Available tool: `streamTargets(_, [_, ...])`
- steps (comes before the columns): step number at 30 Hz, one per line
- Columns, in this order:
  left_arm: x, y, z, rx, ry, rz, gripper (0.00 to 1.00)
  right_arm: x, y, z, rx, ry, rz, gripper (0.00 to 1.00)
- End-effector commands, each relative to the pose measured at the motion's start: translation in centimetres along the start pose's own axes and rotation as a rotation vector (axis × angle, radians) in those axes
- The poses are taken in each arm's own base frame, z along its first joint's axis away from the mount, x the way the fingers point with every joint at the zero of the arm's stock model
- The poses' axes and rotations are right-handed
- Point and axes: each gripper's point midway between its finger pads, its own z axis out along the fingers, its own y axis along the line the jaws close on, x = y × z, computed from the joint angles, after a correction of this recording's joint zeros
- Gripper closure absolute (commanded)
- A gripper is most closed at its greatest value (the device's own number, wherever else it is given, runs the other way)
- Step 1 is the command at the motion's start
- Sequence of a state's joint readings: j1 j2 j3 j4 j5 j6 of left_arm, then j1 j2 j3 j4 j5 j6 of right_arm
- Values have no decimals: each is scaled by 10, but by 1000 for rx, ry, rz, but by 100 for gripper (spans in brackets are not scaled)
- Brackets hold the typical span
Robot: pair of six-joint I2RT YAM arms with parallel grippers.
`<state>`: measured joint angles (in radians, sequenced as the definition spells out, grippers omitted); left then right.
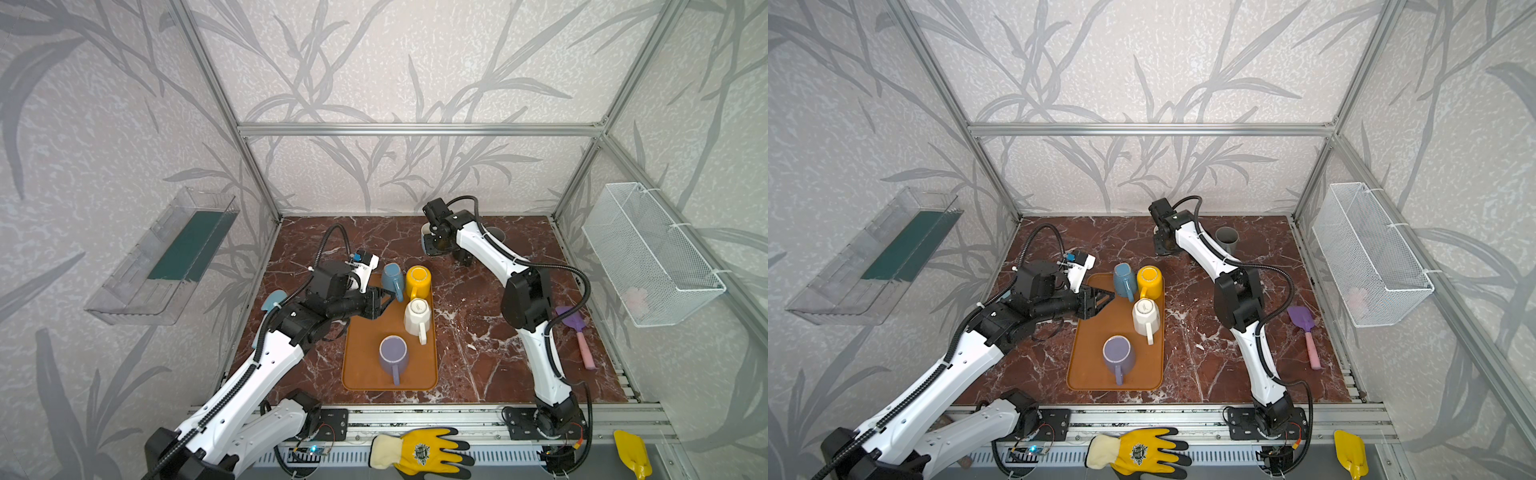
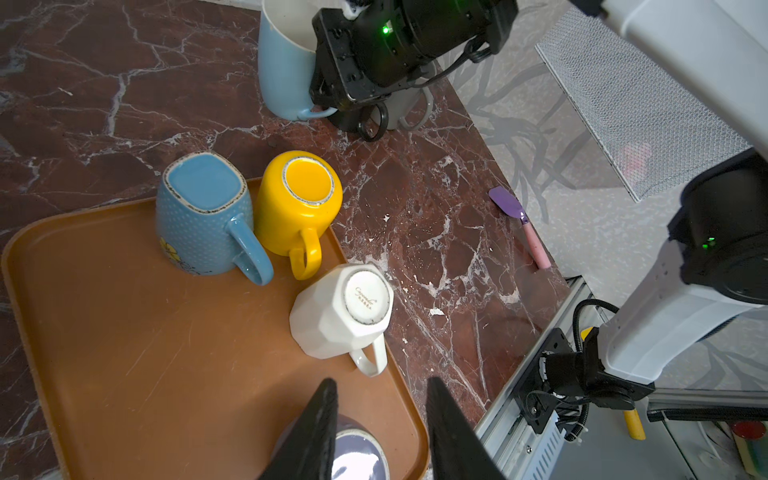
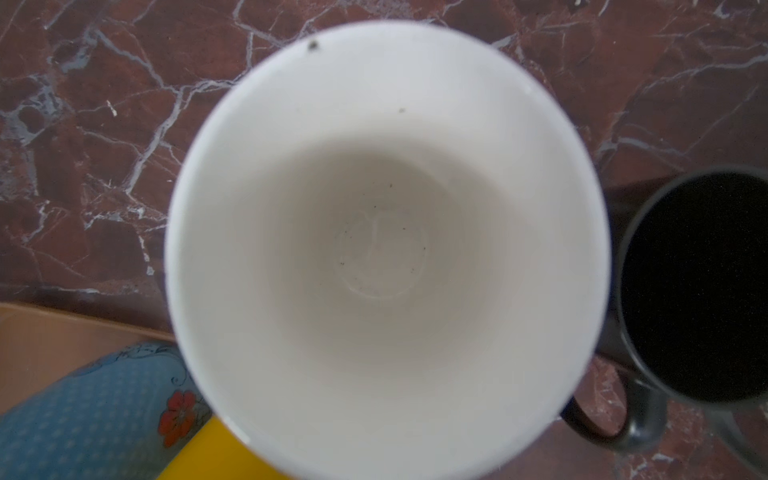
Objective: Turn the mug right side up
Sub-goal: 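Lower the upright light-blue mug beside the black mug with the right gripper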
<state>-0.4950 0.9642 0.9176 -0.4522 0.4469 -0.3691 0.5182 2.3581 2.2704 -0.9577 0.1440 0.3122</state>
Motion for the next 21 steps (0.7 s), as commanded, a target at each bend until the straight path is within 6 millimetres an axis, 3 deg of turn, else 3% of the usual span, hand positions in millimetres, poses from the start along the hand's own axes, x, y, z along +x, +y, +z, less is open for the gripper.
streamTargets(1, [-8,-9,-10,11,-23,31,62,-6,-11,-11,57,11,-14,100])
streamTargets(21, [-9,-11,-2,29,4,37,62,1,-24,6,96,48,14,100])
